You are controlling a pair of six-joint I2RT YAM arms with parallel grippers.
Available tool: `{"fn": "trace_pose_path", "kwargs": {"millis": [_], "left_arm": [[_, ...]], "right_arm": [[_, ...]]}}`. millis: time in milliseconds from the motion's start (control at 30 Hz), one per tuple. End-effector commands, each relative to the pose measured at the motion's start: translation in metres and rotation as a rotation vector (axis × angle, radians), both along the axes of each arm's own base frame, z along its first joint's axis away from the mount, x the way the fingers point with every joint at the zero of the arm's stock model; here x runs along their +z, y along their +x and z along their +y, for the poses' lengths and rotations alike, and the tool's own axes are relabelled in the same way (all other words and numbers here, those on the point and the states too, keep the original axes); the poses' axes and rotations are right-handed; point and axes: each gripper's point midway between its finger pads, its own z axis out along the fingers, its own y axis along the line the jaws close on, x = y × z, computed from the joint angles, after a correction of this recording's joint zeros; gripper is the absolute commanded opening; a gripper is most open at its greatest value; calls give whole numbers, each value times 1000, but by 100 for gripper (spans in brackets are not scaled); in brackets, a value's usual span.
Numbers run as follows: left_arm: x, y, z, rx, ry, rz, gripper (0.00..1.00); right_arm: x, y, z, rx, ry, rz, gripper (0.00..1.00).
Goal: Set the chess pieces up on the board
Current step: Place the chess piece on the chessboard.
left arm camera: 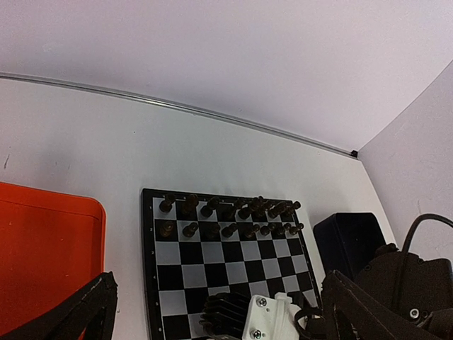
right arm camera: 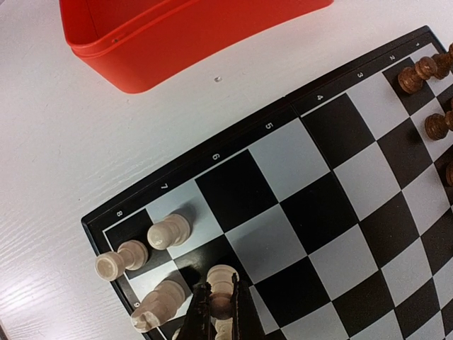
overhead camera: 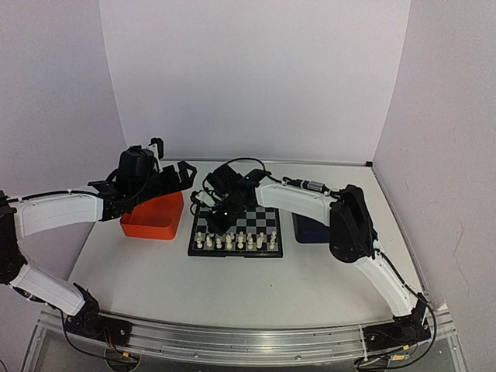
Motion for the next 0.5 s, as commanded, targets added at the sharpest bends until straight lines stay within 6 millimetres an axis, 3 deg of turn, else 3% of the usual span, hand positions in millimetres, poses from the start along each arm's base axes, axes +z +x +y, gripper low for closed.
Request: {"fn": "trace_pose_path", "kwargs": {"millis": [0, 233, 467], "left_arm": [[16, -1, 1, -6, -20, -33, 100], [16, -1, 0, -6, -23, -34, 100], [18, -2, -1, -16, -28, -31, 100]], "right_arm": [[-2, -7, 8, 20, 11, 15, 2], [2, -7, 12, 26, 25, 13, 7], [12, 2, 8, -6, 12, -39, 35]]}}
